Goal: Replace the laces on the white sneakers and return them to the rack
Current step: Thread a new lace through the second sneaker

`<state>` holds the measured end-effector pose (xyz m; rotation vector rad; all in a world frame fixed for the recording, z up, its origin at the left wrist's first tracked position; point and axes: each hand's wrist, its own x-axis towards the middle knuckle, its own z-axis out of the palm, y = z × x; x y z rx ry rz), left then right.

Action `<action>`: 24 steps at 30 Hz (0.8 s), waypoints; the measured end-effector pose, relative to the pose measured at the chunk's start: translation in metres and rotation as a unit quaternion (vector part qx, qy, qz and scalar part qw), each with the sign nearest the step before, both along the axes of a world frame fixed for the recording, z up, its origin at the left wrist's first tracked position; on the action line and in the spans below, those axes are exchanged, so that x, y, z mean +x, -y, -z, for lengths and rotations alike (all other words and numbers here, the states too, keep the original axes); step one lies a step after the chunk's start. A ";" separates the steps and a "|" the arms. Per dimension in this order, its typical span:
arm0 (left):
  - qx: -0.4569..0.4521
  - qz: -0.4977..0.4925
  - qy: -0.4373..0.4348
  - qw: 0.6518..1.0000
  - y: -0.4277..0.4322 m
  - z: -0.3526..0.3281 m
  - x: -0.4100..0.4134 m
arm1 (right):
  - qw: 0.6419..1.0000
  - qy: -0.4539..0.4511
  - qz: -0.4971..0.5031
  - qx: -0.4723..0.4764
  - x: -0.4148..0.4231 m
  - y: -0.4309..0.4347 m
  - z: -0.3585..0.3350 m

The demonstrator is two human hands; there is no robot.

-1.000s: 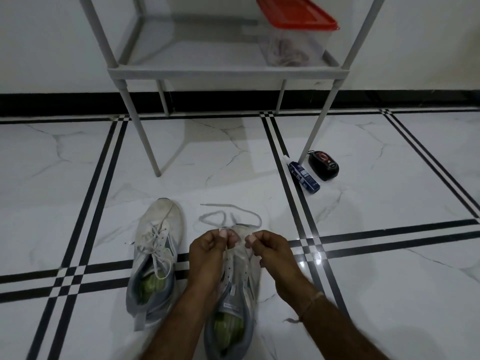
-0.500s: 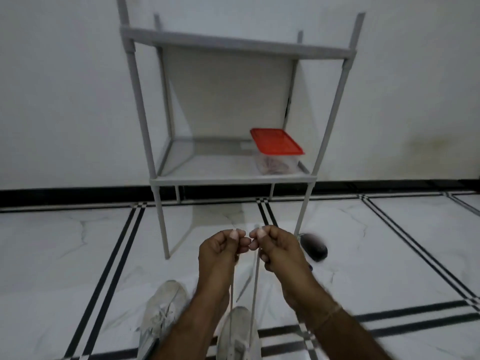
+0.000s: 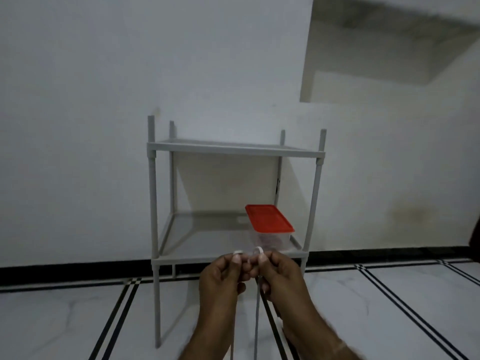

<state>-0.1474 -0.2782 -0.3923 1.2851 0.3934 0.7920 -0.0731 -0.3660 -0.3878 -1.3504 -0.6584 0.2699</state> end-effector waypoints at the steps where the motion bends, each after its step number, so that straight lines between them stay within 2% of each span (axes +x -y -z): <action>1: -0.002 0.000 0.006 1.000 -0.001 -0.005 0.000 | 1.000 -0.003 -0.001 0.006 0.000 0.000 -0.006; 9: -0.024 -0.002 0.023 0.999 -0.007 -0.033 0.000 | 1.000 0.009 0.004 0.004 -0.001 -0.003 -0.030; 24: 0.043 -0.041 0.020 0.998 -0.012 -0.058 0.003 | 0.999 0.020 0.021 0.031 -0.003 -0.007 -0.053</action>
